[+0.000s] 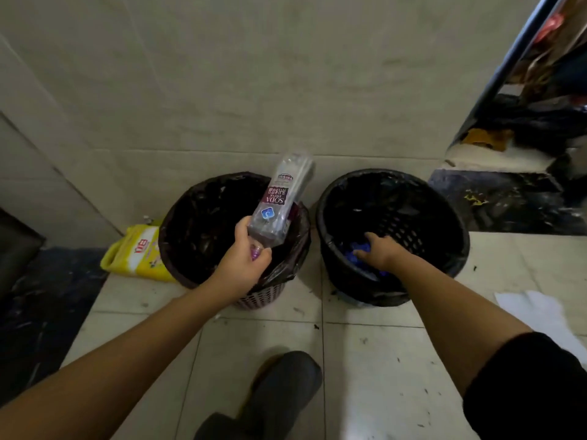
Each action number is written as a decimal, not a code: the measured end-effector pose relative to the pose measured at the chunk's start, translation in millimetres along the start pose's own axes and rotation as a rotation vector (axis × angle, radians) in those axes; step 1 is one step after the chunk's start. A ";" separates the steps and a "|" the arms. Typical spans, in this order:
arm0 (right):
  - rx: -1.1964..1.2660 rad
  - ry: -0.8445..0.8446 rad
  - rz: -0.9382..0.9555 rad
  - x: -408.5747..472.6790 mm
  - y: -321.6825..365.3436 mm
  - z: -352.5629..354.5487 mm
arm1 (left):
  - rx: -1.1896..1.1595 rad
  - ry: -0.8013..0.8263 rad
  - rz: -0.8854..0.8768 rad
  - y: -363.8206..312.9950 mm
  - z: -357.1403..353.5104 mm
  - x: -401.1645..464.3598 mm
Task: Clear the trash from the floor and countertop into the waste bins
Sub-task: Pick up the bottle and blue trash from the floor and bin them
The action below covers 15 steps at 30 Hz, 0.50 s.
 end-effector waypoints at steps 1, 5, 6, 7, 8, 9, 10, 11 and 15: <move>0.032 -0.056 0.021 -1.1 7.4 5.1 | 0.012 -0.008 0.014 3.6 5.2 -0.7; 0.165 -0.180 0.253 -26.7 78.2 23.8 | 0.162 -0.007 0.188 30.1 38.4 13.3; 0.175 -0.150 0.298 -33.7 98.3 21.2 | 0.240 0.023 0.249 40.2 45.8 20.4; 0.175 -0.119 0.309 -37.6 114.5 16.0 | 0.322 0.064 0.296 50.0 51.1 28.2; 0.171 -0.102 0.288 -39.3 126.0 10.1 | 0.403 0.110 0.326 61.7 53.3 37.4; 0.161 -0.102 0.247 -38.5 132.3 4.3 | 0.467 0.167 0.357 72.4 51.7 44.6; 0.143 -0.120 0.210 -38.0 135.1 -0.7 | 0.525 0.220 0.384 84.1 47.1 52.3; 0.121 -0.150 0.186 -37.7 135.8 -4.6 | 0.578 0.267 0.398 96.7 41.1 60.0; 0.068 -0.232 0.177 -33.5 131.4 -13.1 | 0.681 0.454 0.495 139.2 10.1 71.3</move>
Point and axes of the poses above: each hand's wrist, its own x-axis towards the middle knuckle, its own z-axis out of the back of the hand, y = z × x, the point moved 7 cm from there along x, towards the middle knuckle, and after that the axes turned 6 degrees about -z, right-handed, at the moved point
